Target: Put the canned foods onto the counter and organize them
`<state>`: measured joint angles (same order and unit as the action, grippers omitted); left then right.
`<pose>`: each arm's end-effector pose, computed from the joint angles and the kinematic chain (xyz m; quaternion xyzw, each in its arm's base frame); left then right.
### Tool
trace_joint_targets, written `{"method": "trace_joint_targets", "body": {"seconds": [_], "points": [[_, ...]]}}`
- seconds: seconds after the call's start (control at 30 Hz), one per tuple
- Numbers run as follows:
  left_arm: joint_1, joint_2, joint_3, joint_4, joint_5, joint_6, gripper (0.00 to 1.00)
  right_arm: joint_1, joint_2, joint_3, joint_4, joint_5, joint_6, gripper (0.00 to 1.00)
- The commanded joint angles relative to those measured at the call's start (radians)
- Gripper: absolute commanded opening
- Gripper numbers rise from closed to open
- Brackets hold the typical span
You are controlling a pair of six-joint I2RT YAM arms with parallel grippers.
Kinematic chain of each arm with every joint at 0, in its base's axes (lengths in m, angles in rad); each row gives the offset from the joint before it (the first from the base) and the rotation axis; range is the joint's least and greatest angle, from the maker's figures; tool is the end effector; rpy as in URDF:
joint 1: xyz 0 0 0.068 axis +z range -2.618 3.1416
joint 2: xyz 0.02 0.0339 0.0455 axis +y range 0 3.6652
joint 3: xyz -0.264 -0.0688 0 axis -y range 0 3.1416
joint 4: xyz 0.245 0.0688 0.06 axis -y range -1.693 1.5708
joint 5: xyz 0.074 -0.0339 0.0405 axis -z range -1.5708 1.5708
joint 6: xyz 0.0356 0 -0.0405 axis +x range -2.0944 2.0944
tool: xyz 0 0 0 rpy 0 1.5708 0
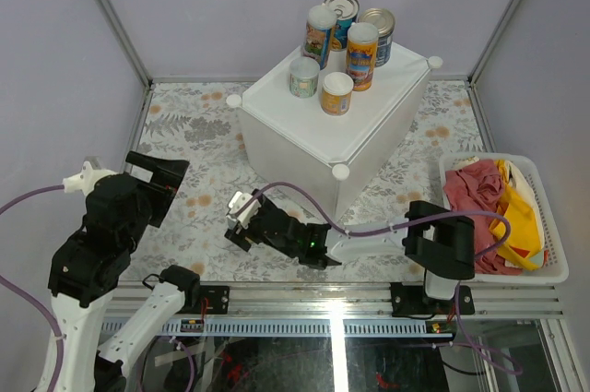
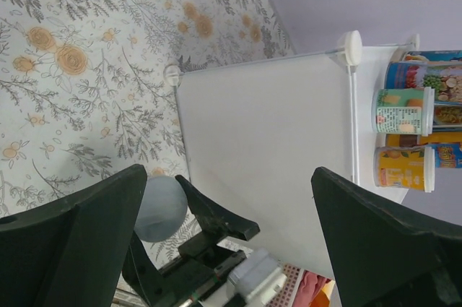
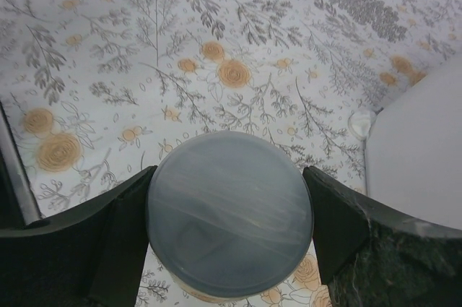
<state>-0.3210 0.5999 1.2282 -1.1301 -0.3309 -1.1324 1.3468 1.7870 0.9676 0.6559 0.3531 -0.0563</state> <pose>0.0601 -0.0078 0.4033 -0.4121 0.7468 -0.2279 0.4697 0.0995 0.3811 0.2158 -0.3977 0.6467 0.2761 0.5894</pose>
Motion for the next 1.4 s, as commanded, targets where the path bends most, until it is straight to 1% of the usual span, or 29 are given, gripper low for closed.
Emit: {"method": "trace_joint_targets", "body": {"seconds": [0.0,0.17,0.37,0.53,0.73,0.83,0.97,1.37], "points": [[-0.004,-0.005,0.024,0.09,-0.027,0.022,0.98,0.013,-0.132,0.12,-0.062,-0.015,0.028,0.0],[-0.006,-0.015,0.025,0.119,-0.047,0.019,0.98,0.015,-0.214,0.203,-0.192,-0.004,0.027,0.0],[-0.006,-0.019,0.015,0.15,-0.055,0.012,0.98,0.015,-0.255,0.349,-0.335,0.017,0.026,0.0],[-0.005,-0.016,0.013,0.176,-0.057,0.011,0.98,0.014,-0.257,0.502,-0.457,0.04,0.023,0.0],[-0.006,-0.009,0.02,0.197,-0.065,0.028,0.98,0.008,-0.237,0.67,-0.563,0.092,-0.007,0.0],[-0.006,-0.003,0.019,0.21,-0.057,0.039,0.98,-0.013,-0.214,0.772,-0.63,0.099,-0.014,0.0],[-0.006,0.012,0.009,0.242,-0.012,0.057,0.98,-0.055,-0.192,0.875,-0.705,0.103,-0.009,0.0],[-0.006,0.049,-0.005,0.3,0.063,0.121,0.98,-0.236,-0.129,1.086,-0.913,0.098,0.053,0.0]]}}
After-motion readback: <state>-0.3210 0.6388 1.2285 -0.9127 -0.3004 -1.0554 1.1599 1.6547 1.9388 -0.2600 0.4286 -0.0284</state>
